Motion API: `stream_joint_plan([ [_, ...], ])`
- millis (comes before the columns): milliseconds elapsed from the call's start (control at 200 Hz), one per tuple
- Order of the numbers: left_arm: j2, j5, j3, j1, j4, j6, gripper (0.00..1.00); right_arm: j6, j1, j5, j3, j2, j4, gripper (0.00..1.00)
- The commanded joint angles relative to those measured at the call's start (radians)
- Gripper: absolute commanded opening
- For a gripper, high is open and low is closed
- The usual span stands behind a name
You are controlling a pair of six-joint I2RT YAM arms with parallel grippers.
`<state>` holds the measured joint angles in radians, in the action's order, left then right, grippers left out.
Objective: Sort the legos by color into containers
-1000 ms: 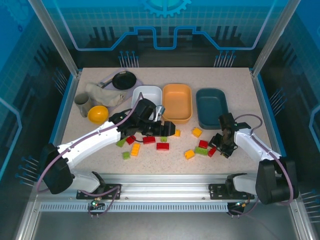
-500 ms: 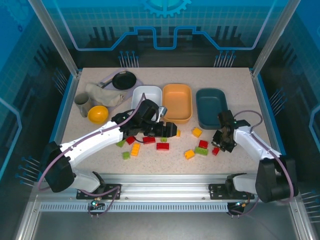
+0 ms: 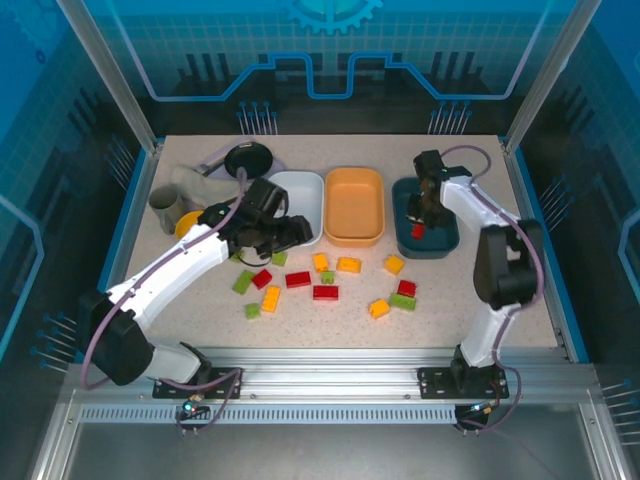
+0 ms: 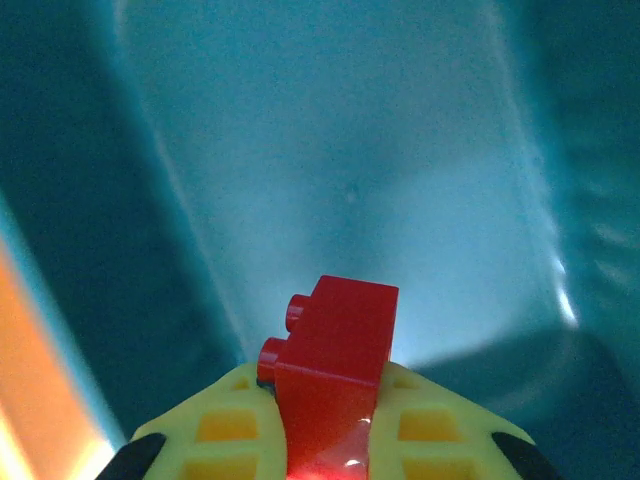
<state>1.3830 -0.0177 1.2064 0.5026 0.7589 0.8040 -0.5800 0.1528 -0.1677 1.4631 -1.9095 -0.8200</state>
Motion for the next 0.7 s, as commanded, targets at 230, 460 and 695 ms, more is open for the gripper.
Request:
stream_joint_plan([
  [230, -0.064, 0.112, -0.126, -0.315, 0.248, 0.080, 0.78, 0.100, 0.013, 0.018, 0.147, -0.023, -0.062, 0.62],
  [460, 0.103, 0.095, -0.121, -0.415, 0.160, 0.245, 0.79, 0.213, 0.242, 0.119, -0.077, 0.305, 0.177, 0.68],
  [695, 0.273, 0.121, -0.069, -0.415, 0.062, 0.387, 0.80, 0.232, 0.403, 0.512, -0.322, 0.462, 0.425, 0.70],
])
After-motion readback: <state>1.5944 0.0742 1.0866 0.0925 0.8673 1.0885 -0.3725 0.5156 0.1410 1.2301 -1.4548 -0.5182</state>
